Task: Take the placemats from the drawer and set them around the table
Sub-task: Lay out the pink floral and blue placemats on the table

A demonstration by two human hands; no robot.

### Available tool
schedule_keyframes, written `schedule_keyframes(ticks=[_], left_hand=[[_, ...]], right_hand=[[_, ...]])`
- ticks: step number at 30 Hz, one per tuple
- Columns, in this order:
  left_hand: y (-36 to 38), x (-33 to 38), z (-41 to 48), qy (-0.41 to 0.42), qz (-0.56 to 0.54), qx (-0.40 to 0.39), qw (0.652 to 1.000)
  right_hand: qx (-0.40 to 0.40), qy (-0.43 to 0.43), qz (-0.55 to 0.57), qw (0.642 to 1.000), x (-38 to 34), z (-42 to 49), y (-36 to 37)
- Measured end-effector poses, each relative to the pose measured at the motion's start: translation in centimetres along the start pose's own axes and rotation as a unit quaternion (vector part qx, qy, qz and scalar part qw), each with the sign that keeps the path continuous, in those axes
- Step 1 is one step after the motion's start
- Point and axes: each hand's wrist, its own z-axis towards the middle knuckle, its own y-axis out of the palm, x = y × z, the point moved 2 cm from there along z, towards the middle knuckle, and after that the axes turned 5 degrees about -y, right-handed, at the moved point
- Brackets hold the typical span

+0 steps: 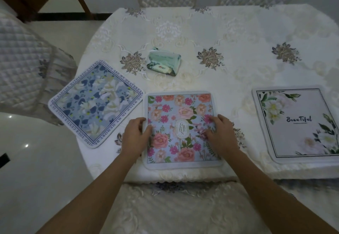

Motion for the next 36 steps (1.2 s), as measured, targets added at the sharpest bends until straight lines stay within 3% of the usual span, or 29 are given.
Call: schedule_keyframes(ticks=[6,15,18,26,36], left_hand=[[0.8,3.0,3.4,0.129,0.119,0.020,0.984],[4.2,8.1,7.8,0.267,0.209,-0.053,0.939],[4.4,7.0,8.0,0.270,0.248,-0.053,0.929],[1.0,3.3,7.9,0.220,0.284,-0.032,0.933],[4.9,8.0,8.3,0.244,0.253,-0.079,0.933]], right_hand=[[-0.014,-0.060,-0.024,0.998,-1.9,3.9,0.0],[-0.052,-0.207,-0.061,0.975,-7.7,10.2,2.7],[-0.070,-0.204,-0.106,0.971,-6.4,10.5,3.2],[-0.039,-0.137,-0.093,0.985,-2.1,9.4,0.9],[-0.076,-0.213,-0.080,0.971,-6.6,10.9,3.1]])
